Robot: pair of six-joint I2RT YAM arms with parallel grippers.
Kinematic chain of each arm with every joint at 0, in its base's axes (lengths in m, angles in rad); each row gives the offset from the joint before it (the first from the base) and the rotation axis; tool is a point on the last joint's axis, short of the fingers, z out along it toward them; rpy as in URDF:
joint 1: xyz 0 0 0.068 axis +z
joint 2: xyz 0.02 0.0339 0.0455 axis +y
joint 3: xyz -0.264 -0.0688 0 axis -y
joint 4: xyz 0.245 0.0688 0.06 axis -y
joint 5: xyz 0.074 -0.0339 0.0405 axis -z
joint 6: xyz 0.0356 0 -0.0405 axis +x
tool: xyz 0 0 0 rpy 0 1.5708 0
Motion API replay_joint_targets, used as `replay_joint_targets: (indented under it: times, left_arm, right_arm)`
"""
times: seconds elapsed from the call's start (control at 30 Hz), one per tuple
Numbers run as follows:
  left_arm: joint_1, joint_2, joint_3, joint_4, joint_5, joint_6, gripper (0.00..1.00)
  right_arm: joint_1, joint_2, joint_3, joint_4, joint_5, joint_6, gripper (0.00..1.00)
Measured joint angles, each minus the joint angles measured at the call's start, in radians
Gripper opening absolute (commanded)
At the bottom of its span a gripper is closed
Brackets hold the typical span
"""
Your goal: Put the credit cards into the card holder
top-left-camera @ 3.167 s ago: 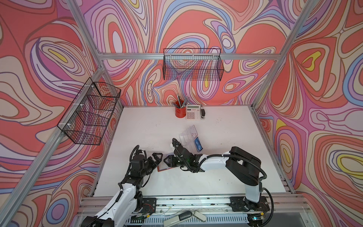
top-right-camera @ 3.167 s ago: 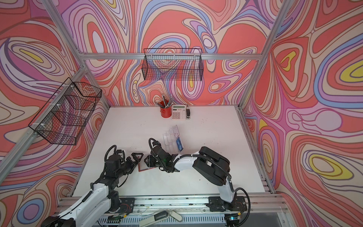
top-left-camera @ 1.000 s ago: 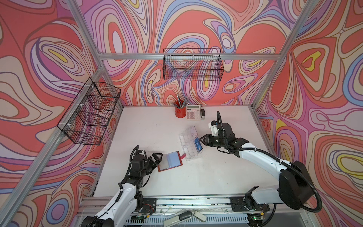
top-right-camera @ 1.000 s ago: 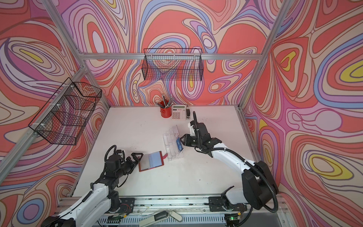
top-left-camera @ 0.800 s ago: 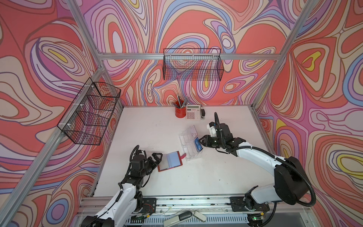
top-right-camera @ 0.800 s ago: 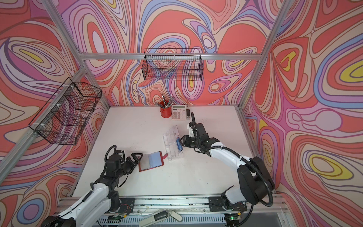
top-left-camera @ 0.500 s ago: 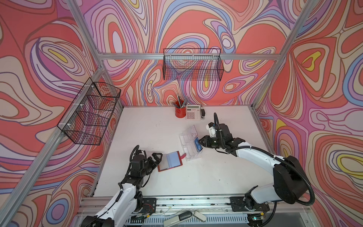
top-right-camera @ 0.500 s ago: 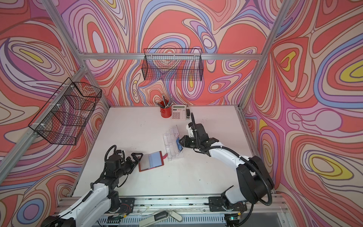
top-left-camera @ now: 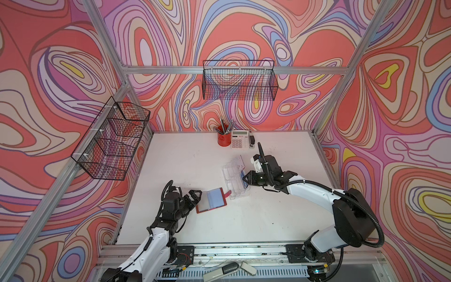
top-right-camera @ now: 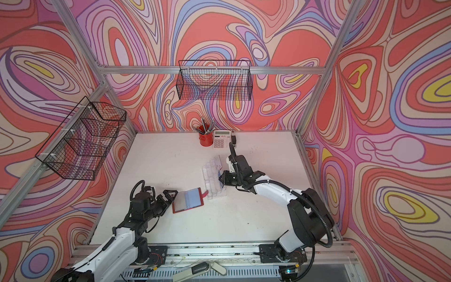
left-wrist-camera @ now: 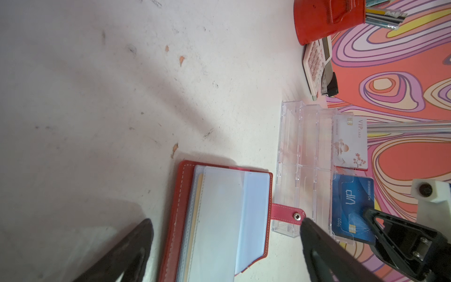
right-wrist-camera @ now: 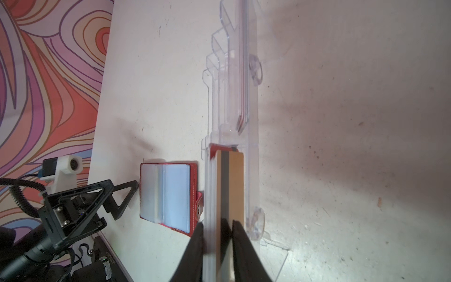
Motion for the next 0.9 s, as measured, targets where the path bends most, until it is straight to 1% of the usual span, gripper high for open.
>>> replay_joint_targets:
  times: [0.13,0.37,0.9]
  left_arm:
    - [0.0,0.0,0.0,-0.002,0.0,0.0,0.96]
    - [0.0,0.0,0.0,-0.008,0.0,0.0,0.96]
    - [0.0,-0.001,0.0,-0.014,0.0,0.0,0.96]
  right_arm:
    - [0.022,0.017,0.027,-0.021,0.033,-0.003,0.22]
    - [0.03,0.024,0.045,-0.047,0.061,-0.007,0.18]
    - [0.03,0.018,0.046,-0.056,0.031,-0.005,0.17]
